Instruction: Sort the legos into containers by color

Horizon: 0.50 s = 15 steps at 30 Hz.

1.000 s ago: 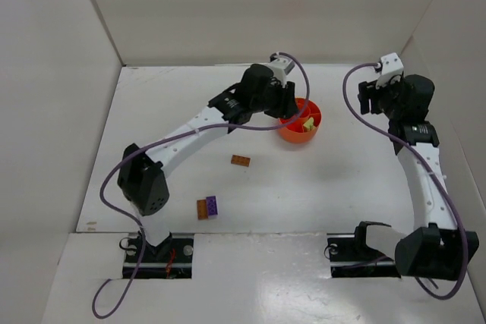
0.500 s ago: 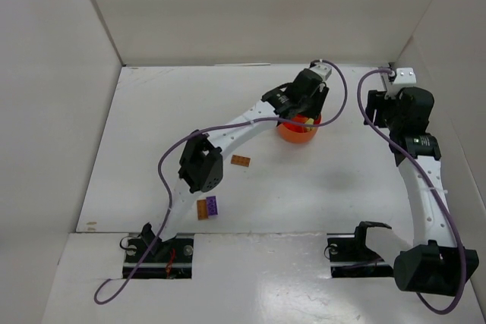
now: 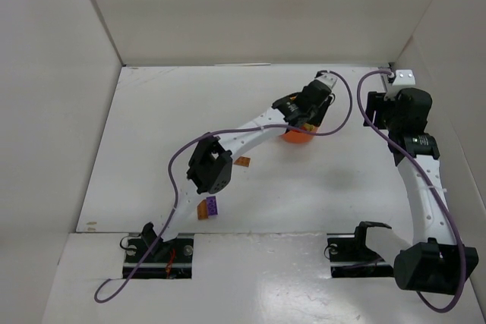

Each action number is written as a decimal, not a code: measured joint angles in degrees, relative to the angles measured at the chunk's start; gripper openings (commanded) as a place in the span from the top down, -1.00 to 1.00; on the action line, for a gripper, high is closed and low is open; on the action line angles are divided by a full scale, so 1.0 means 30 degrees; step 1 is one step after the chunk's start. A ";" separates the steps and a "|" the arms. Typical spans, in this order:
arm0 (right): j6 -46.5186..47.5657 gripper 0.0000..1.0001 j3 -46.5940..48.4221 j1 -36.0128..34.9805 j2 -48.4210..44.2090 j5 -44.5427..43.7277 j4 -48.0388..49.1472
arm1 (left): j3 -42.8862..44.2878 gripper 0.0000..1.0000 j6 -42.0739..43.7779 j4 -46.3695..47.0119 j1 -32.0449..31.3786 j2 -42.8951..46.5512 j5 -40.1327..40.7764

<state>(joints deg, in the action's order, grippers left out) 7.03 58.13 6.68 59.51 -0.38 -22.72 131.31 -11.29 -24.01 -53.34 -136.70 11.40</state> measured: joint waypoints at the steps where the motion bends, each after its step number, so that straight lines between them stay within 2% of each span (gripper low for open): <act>1: 0.0000 -0.45 0.0000 0.0000 0.0036 0.0000 0.0000 | 0.0000 0.95 0.0044 0.0000 -0.0087 -0.0022 0.0131; 7: 0.0007 -0.45 0.0000 0.0000 0.0073 0.0022 -0.0007 | 0.0000 0.81 0.0168 0.0073 -0.0211 -0.0051 0.0583; 10: 0.0022 -0.45 0.0000 0.0000 0.0073 0.0073 0.0000 | 0.0000 0.59 0.0182 0.0138 -0.0182 -0.0051 0.0780; 15: 0.0066 -0.45 0.0000 0.0000 0.0087 0.0211 0.0000 | -0.0007 0.41 0.0189 0.0219 -0.0182 -0.0058 0.0882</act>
<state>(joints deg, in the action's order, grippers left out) 7.22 58.13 6.68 59.77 0.25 -22.72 131.28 -10.72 -23.35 -53.89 -136.88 14.04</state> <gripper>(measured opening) 0.721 0.400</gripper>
